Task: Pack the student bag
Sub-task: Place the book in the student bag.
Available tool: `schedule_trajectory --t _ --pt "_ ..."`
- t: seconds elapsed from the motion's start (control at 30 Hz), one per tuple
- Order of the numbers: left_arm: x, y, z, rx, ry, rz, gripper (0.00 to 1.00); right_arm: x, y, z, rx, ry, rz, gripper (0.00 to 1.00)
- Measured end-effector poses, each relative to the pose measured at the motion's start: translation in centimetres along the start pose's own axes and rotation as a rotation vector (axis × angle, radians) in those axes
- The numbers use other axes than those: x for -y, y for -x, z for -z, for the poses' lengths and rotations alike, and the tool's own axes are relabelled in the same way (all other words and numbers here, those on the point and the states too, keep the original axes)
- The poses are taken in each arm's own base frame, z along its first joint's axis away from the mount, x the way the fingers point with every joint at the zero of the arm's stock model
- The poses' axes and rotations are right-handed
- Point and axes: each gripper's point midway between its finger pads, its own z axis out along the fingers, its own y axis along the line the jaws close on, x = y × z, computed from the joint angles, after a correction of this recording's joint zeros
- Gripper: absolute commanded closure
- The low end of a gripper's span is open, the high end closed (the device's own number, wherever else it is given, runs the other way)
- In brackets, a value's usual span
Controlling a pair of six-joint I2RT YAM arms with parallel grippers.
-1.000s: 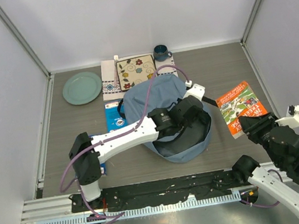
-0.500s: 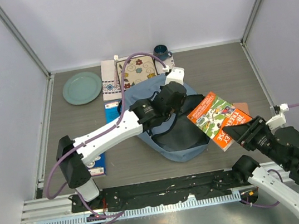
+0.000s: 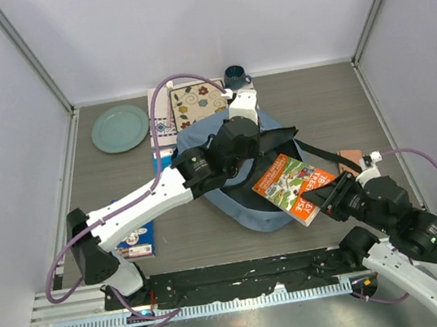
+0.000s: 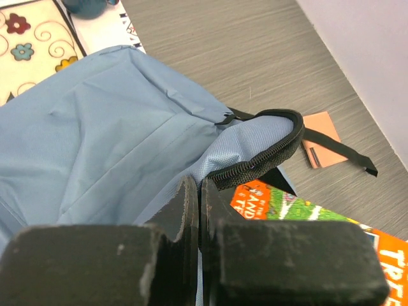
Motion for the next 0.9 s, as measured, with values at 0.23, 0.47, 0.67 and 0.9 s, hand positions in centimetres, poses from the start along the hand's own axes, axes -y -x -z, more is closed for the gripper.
schedule_trajectory --t 0.23,0.47,0.67,0.9 --pt "0.4 -0.3 0.3 0.027 -0.039 0.003 1.00 1.5 -1.0 -5.2 -0.001 0.033 -0.098 0.99" --pt "0.7 -2.3 1.4 0.024 -0.083 -0.023 1.00 2.2 -1.5 -9.4 0.006 0.054 -0.176 0.99" --pt "0.9 -1.8 2.4 0.063 -0.115 -0.001 1.00 2.2 -1.1 -11.9 0.051 0.144 -0.273 0.99" --pt "1.9 -1.8 2.5 0.066 -0.169 0.001 1.00 2.5 -0.7 -14.5 0.087 0.171 -0.309 0.99"
